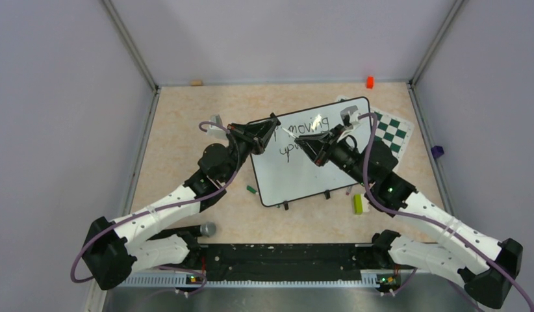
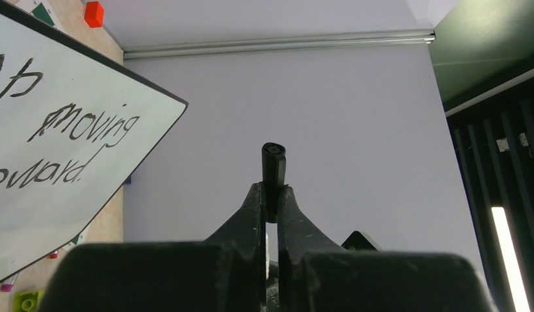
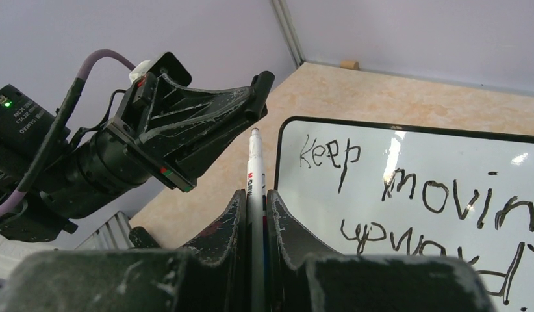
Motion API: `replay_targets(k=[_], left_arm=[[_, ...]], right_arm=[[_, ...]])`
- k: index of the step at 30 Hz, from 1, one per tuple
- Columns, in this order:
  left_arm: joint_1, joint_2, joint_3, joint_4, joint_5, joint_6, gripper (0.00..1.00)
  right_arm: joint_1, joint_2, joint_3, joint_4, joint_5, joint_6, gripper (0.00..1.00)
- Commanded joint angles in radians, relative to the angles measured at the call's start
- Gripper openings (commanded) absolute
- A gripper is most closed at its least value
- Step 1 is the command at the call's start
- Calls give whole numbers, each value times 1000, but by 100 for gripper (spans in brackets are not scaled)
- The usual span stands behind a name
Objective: Write a sentence on the whiteboard
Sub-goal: Close the whiteboard marker at the center of the board.
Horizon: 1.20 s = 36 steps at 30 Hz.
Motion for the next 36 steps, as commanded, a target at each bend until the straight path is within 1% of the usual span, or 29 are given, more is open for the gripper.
replay_targets(k=[1, 19, 30, 33, 36], left_arm=[[6, -11, 0, 44, 2, -10, 0], [5, -1, 7, 43, 14, -16, 0], [5, 1, 2, 49, 50, -29, 0], [3, 6, 5, 42, 82, -29, 0], [-24, 29, 12, 73, 76, -4, 0]], right_arm=[[12, 5, 53, 69, 10, -13, 0], [11, 20, 55, 86, 14, -13, 0], [11, 42, 63, 105, 20, -18, 0], [11, 49, 64, 106, 24, -21, 0], [11, 63, 60, 114, 72, -25, 0]])
